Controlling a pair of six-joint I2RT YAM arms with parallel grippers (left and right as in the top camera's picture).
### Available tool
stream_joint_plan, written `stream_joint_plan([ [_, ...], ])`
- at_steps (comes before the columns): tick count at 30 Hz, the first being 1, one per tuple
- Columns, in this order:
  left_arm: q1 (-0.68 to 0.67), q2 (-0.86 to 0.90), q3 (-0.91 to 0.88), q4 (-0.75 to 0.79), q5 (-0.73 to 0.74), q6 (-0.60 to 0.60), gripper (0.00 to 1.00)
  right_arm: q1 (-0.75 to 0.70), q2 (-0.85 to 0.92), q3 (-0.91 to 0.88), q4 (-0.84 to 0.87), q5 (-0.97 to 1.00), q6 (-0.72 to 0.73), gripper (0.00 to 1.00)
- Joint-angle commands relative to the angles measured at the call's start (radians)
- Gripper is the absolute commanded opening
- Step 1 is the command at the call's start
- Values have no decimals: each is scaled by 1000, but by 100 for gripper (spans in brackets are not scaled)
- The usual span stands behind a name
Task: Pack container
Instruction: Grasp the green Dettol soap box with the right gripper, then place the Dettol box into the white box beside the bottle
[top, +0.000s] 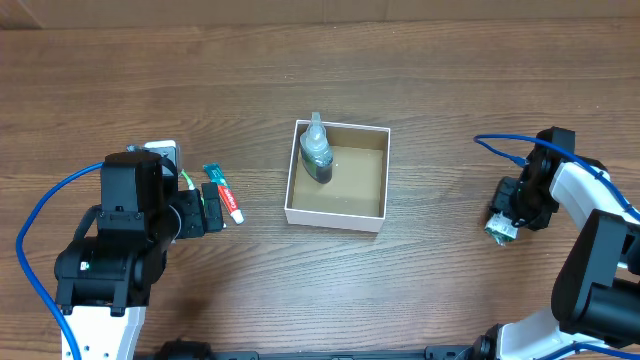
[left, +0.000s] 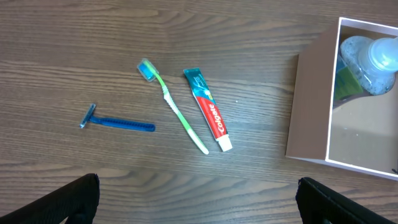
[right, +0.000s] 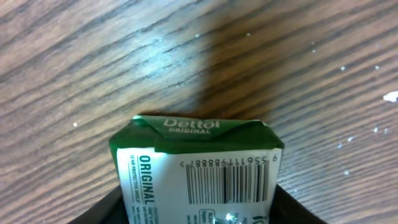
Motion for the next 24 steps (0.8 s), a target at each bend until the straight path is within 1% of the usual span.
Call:
stream_joint_plan([
  [1, 5, 3, 20, 1, -8, -14, 100, 3, 31, -32, 12, -54, 1, 42],
  [2, 5, 3, 20, 0, -8, -14, 100, 3, 31, -32, 12, -54, 1, 38],
  [3, 5, 3, 20, 1, -8, -14, 100, 3, 31, -32, 16, -58, 4, 29],
  [6, 5, 3, 20, 1, -8, -14, 100, 3, 31, -15, 22, -129, 4, 9],
  [7, 5, 3, 20, 2, -8, -14, 100, 4, 31, 18, -5, -164, 5, 4],
  [8, 5, 3, 20, 2, -8, -14, 100, 7, 31, 59, -44, -189, 14, 4],
  [11, 5, 3, 20, 2, -8, -14, 100, 52, 24, 274, -250, -202, 30, 4],
  [12, 5, 3, 20, 2, -8, -14, 100, 66, 20, 311, -282, -202, 30, 4],
  [15, 5, 3, 20, 1, -8, -14, 100, 188, -31, 511, -400, -203, 31, 4],
  [17, 5, 3, 20, 1, -8, -14, 100, 291, -79, 594, -413, -203, 32, 4],
  [19, 5, 3, 20, 2, -8, -14, 100, 410, -125, 633, -386, -202, 62, 4],
  [22, 5, 3, 20, 2, -8, -14, 100, 555, -143, 632, -320, -197, 131, 4],
  [24, 5, 3, 20, 1, -8, -14, 100, 639, -125, 618, -276, -174, 141, 4],
])
